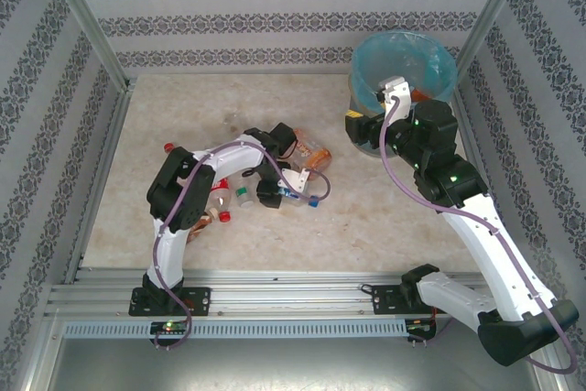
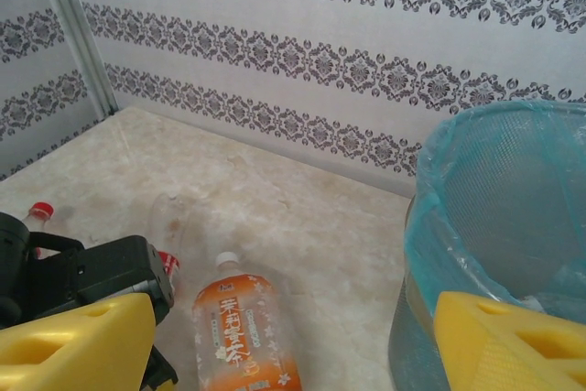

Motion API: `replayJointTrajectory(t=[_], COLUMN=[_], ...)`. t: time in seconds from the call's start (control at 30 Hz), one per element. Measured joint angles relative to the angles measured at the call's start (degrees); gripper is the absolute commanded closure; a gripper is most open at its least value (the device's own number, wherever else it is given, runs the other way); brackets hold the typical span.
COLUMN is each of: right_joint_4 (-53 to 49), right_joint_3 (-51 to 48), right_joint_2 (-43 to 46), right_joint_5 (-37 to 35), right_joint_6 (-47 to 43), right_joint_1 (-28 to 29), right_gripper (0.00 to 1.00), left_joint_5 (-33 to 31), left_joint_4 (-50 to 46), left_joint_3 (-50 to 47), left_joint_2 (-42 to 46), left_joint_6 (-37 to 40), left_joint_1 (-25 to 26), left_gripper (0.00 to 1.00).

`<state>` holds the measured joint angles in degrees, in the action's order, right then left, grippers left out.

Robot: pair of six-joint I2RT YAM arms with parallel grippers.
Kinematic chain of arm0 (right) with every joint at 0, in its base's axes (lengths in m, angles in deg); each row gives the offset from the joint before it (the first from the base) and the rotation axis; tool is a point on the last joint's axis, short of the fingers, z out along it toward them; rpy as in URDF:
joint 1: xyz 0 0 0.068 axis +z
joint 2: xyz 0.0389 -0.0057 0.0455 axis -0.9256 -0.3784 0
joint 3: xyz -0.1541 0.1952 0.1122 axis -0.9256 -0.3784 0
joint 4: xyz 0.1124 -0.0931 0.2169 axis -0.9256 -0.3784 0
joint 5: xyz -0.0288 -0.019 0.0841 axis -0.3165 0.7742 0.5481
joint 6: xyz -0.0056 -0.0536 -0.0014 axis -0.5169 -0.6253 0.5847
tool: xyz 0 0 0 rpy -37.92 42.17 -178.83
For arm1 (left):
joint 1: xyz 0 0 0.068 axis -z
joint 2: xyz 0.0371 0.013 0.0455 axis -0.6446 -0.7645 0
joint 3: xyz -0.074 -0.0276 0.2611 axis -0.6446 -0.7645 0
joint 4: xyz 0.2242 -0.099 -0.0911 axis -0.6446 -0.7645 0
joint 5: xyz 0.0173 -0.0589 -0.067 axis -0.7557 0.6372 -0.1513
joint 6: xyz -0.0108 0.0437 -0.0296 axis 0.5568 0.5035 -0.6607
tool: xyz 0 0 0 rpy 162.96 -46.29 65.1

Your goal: Put the plastic bottles in the bin

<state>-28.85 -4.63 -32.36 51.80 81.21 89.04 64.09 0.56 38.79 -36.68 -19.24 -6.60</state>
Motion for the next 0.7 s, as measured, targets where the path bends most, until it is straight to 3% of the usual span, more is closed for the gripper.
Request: replayJointTrajectory(t=[0.17, 0.4, 0.7], right_joint_4=[0.0, -0.3, -1.3], right_joint_3=[0.0, 0.2, 0.8], right_joint_2=[-0.3, -1.5, -0.9], right_joint_5=[0.0, 0.8, 1.2], right_joint_6=[0.0, 0.1, 0.7], right_joint_1=[0.0, 1.0, 2.5], right_gripper=[0.20, 0.20, 0.20], left_joint_5=[1.0, 3.3, 7.5], left_joint_4=[0.1, 1.5, 3.7], left_joint_3=[-0.3, -2.9, -6.8], left_joint_2=[0.0, 1.7, 9.9], left_joint_6=[-1.4, -3.1, -6.9], left_joint_1=[-0.9, -1.9, -2.2], left_gripper=[0.40, 0.41, 0.41])
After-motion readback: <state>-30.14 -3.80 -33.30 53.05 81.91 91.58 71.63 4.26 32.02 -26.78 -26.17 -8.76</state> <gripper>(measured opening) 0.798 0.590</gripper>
